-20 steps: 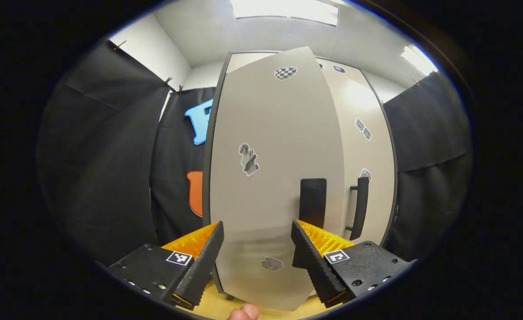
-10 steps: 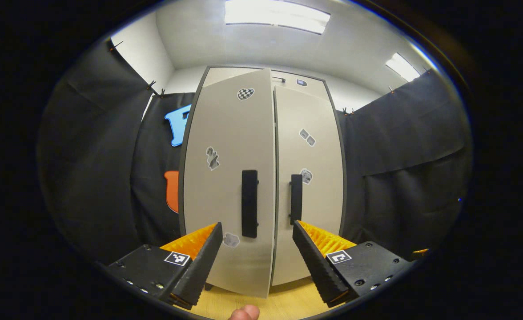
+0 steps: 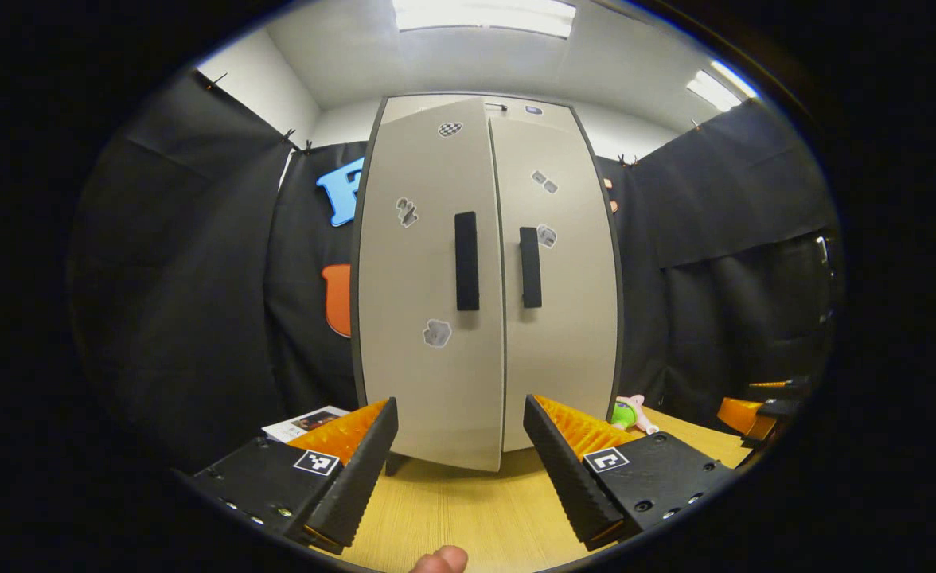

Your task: Grab one shoe with the right hand and put it into the shoe cabinet, grab the other shoe with the left hand and put it into the shoe cabinet; then close the right door with the right hand and the left door with the left hand.

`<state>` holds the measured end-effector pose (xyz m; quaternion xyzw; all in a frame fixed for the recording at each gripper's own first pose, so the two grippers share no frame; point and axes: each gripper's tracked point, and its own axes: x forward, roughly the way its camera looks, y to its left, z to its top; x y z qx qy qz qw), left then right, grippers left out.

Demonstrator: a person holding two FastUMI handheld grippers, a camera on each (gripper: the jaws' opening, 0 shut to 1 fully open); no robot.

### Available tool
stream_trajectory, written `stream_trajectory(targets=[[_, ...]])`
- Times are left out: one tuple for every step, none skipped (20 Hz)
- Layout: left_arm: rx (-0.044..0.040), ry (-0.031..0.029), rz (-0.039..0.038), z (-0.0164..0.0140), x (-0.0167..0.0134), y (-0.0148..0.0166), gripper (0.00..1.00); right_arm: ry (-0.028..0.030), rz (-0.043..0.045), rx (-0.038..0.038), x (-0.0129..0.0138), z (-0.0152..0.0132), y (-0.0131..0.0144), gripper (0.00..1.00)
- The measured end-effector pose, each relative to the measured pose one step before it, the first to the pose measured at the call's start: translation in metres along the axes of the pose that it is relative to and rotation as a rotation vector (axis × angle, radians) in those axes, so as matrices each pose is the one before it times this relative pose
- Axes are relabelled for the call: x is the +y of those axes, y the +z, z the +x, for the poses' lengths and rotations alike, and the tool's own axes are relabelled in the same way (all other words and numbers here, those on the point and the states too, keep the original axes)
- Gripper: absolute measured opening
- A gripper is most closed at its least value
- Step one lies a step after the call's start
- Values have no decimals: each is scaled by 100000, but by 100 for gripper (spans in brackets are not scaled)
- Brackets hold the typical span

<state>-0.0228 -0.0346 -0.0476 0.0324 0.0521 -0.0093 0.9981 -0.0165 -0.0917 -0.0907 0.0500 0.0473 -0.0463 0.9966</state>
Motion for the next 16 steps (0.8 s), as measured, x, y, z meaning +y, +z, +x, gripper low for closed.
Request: stream_trajectory(targets=[[1378, 732, -1269, -294, -64, -871, 96, 1220, 92, -55, 541, 141, 44, 96], [1601, 867, -1489, -202, 100, -932, 96, 1722, 636, 337, 732, 116, -44, 92], [1863, 681, -1633, -240, 61, -969, 96, 1805, 560, 192, 689, 84, 22, 97], [1457, 520, -1440, 20, 150, -857, 96, 1089, -81, -379, 515, 55, 228, 97], [1329, 340, 1027, 2, 80, -592, 96, 403, -829, -73, 320, 66, 138, 97], [263, 1766, 2934, 12, 683, -221, 96, 524, -771, 13, 239, 15, -35, 96], [-203, 1991, 2853, 121, 789, -133, 96, 793, -452, -381, 363, 36, 62, 96], [576, 740, 1170, 170, 319, -506, 95, 479, -477, -109, 227, 154, -22, 96], [324, -186, -352, 55, -9, -338, 95, 243, -572, -112, 157, -32, -54, 96], [443, -422, -746, -3, -190, -279, 96, 71, -687, 433, 129, 130, -24, 96], [218, 192, -540, -144, -140, -168, 96, 407, -719, 723, 186, 34, -106, 96], [-158, 221, -403, 27, -7, 42, 96, 139, -625, -45, 84, 24, 79, 96], [-242, -344, -94, -18, -203, 15, 96, -7, -718, 49, 6, -24, 89, 96], [-583, -646, 105, -81, -340, 145, 96, -143, -482, 307, 41, 66, -59, 96], [-908, -688, 149, -36, -270, 243, 96, 201, -22, 289, 78, 156, -58, 96], [-423, -828, -242, 22, -282, 88, 96, 171, 255, 197, 129, 161, -34, 96]])
